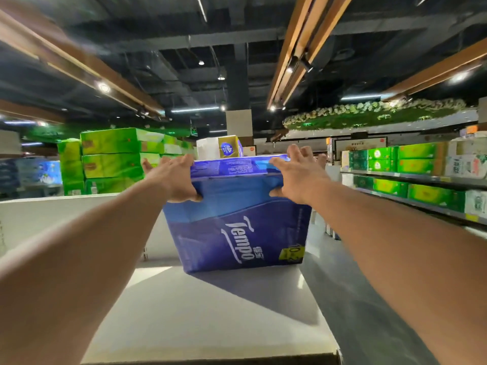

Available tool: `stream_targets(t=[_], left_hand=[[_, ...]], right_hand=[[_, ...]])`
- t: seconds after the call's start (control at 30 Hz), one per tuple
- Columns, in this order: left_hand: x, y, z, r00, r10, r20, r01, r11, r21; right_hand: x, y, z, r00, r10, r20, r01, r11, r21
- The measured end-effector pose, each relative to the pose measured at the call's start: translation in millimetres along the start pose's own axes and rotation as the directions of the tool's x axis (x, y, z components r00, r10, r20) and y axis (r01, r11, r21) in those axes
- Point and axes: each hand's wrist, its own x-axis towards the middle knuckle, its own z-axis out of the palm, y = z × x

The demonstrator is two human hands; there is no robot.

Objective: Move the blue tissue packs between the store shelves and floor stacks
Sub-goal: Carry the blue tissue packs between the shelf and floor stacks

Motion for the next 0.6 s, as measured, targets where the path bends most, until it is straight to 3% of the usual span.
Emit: stream_targets(t=[0.2,0.43,0.6], left_hand=[[26,2,40,0.981,-0.191,0.024,0.193,0.974,-0.12],[55,2,80,0.99,-0.126,-0.055,0.123,0.991,-0.056],[78,-6,89,0.995,-0.095,0.016,0.096,0.992,-0.079]], right_hand=[[30,-2,33,0.999,0.037,0.011,-0.038,0.997,0.073],[72,0,57,0.996,0.071,0.053,-0.075,0.994,0.078],[98,6,70,0.989,0.044,0.145,-0.054,0.996,0.067]])
